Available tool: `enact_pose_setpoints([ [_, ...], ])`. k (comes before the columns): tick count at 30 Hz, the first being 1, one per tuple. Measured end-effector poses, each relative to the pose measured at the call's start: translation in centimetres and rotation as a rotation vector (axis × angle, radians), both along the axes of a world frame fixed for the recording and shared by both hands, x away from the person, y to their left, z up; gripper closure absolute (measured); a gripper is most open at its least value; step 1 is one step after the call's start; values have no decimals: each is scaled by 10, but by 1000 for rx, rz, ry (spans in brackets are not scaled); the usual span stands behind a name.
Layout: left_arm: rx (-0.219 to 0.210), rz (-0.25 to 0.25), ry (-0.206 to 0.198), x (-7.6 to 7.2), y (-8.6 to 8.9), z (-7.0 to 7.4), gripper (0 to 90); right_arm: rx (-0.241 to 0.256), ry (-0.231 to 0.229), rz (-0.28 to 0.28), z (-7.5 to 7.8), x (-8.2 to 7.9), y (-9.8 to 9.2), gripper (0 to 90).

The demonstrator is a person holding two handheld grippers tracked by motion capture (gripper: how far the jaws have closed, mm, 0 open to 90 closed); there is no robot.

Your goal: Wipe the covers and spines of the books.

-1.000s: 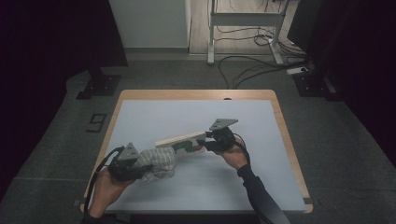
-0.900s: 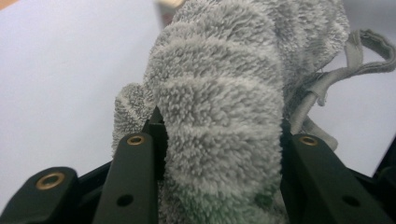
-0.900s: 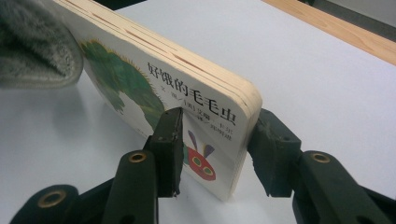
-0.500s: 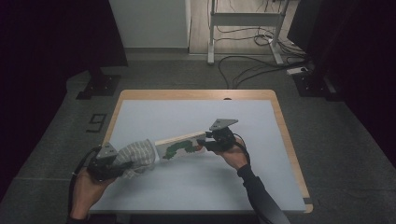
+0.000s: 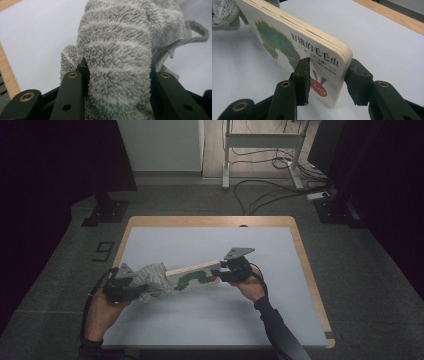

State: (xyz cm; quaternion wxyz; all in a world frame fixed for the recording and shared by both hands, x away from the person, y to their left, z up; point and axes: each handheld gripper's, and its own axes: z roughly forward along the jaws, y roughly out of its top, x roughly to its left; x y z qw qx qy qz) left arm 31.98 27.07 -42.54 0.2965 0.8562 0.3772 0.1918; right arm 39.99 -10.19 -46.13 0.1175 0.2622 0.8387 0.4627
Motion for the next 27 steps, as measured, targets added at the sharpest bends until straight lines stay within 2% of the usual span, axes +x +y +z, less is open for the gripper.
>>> enact_pose_setpoints([
  [6, -15, -34, -13, 4, -13, 6, 594, 0, -1, -1, 0, 0, 0, 555],
  [9, -2, -46, -10, 7, -19, 6, 593, -1, -1, -1, 0, -1, 0, 554],
  [14, -1, -52, 21, 14, -25, -6, 594, 1, -3, -1, 0, -1, 0, 554],
  [27, 66, -66, 74, 21, -39, -40, 594, 3, -4, -3, -1, -1, 0, 554],
])
